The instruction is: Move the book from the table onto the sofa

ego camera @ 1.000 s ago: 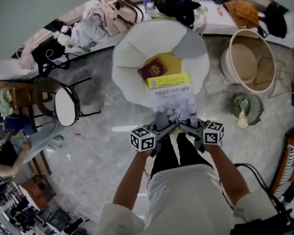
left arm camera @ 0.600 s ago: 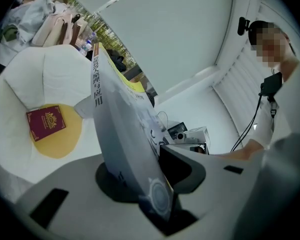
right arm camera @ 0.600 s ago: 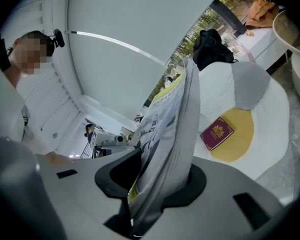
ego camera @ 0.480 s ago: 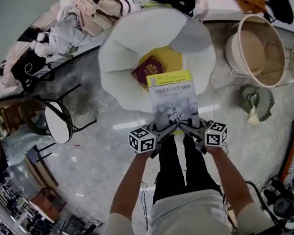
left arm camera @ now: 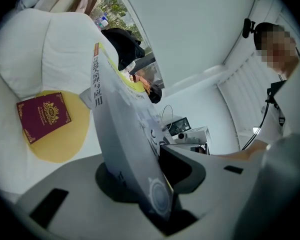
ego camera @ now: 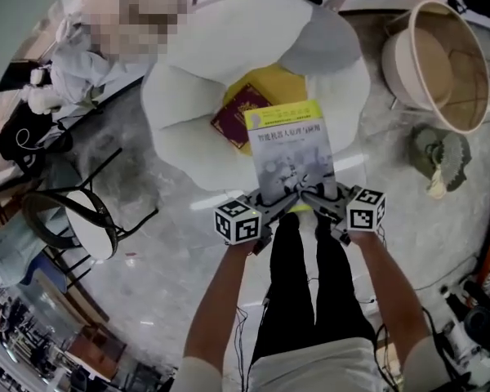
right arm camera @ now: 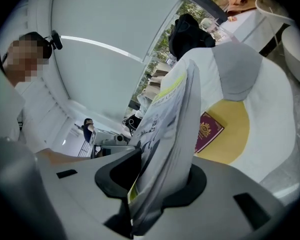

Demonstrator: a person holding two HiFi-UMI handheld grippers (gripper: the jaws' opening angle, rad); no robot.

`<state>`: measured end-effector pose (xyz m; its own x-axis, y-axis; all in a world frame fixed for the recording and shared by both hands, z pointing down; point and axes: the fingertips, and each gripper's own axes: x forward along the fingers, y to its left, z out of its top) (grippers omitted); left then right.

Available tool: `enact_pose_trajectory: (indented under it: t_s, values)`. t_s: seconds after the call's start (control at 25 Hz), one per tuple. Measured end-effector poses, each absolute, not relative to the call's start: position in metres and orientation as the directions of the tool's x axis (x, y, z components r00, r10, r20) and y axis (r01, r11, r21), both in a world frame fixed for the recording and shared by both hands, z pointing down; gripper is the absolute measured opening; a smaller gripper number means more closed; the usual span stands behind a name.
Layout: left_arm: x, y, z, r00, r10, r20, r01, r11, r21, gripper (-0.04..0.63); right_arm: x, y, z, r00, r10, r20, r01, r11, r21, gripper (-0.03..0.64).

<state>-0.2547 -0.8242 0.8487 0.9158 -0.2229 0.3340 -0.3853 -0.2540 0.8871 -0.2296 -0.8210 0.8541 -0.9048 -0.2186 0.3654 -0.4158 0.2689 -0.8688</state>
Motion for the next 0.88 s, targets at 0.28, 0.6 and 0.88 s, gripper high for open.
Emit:
enact_pose_trajectory:
  t_s: [0.28, 0.6, 0.88]
  values:
    - [-0.267, -0.835, 0.889, 0.922, -0.18, 0.343, -0.378, -0.232, 0.896, 0.124, -0.241, -0.831, 0.895, -0.891, -0.255, 0.374, -0.428, 0.206, -0.88, 0.135]
    - [-0.267, -0.857, 0.928, 0.92, -0.158, 0.358, -0.385, -0.194, 0.902, 0.126, -0.241, -0.852, 0.933, -0.885, -0.254, 0.389, -0.439, 0.181, -0.88, 0.135]
    - [-0.255, -0.869, 0.974, 0.908, -0.14, 0.395, -0.412, -0.123, 0.903, 0.126, -0.229, -0.865, 0.978, -0.895, -0.221, 0.387, -0.422, 0.144, -0.895, 0.137]
